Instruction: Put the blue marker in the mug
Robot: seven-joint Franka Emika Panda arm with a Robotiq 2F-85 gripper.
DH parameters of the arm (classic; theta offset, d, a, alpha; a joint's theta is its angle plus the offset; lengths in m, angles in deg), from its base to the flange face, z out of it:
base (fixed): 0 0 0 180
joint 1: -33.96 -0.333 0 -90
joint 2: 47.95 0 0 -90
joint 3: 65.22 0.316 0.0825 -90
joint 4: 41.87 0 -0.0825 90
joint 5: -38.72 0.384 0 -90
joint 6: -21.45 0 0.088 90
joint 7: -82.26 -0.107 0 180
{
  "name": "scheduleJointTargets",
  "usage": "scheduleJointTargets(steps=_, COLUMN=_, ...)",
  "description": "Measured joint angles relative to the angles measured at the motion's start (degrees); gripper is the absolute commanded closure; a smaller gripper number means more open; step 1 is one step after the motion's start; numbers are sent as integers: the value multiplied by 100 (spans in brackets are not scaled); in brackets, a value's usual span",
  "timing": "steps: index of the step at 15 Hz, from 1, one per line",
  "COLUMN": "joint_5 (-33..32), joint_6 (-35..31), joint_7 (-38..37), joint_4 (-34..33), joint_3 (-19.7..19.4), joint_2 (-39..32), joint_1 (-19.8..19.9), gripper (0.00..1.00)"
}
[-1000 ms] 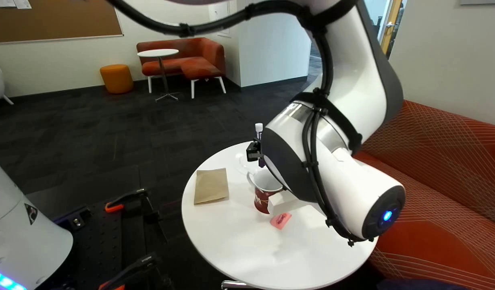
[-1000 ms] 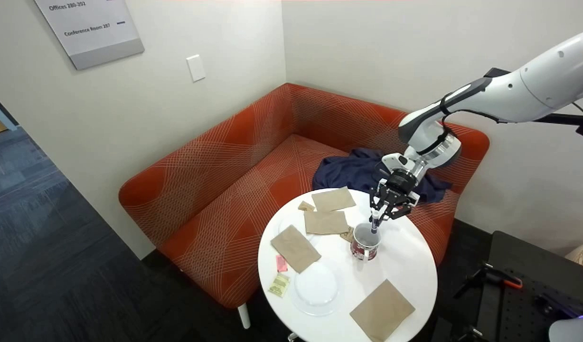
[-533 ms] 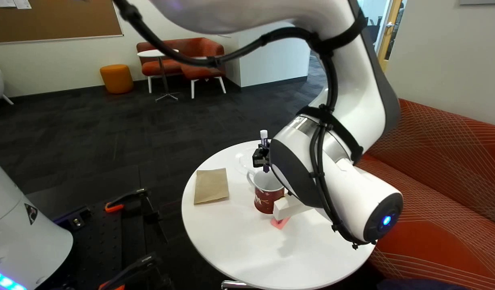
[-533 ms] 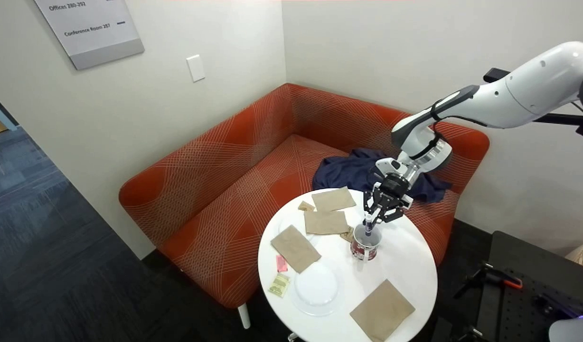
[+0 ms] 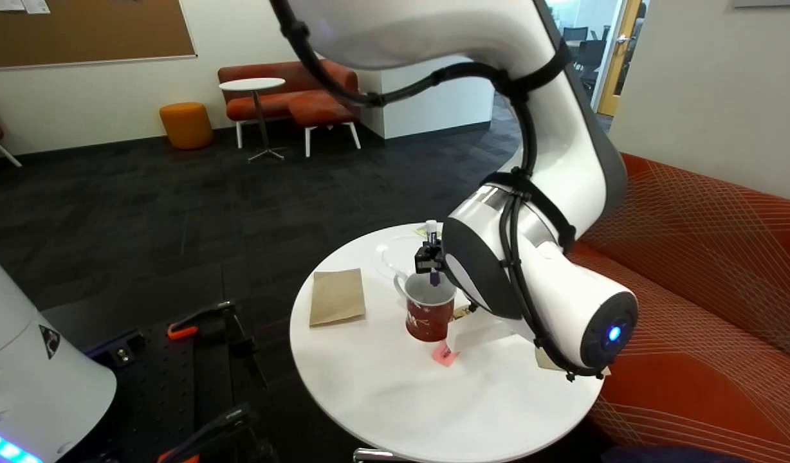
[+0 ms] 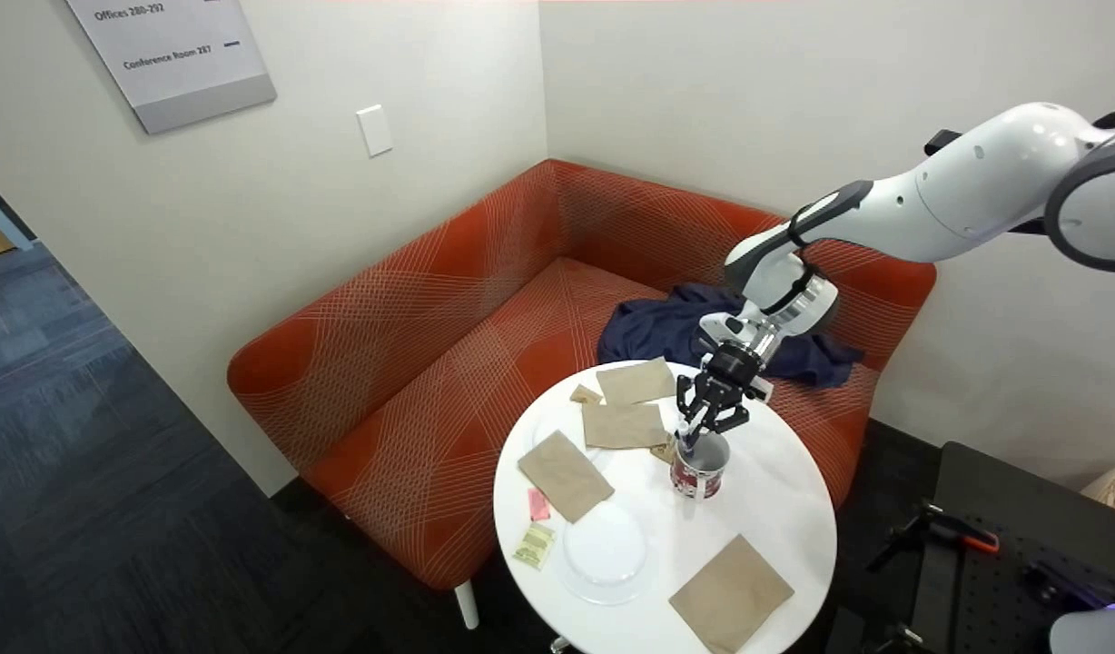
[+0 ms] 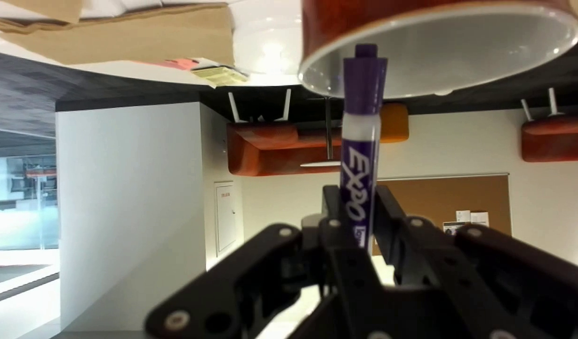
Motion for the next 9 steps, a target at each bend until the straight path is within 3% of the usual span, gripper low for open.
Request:
scheduleJointTargets(steps=7, joint_5=1, joint_6=5, joint_7=-12, joint_4=-90, joint_3=-393, joint_2=-82, joint_1=-370, gripper=2)
scheduleJointTargets(steps=9, joint_5=1, joint_6=43, joint_7=-11, joint_4=-94, joint_3=-465, joint_2=-40, joint_1=-370, gripper=0)
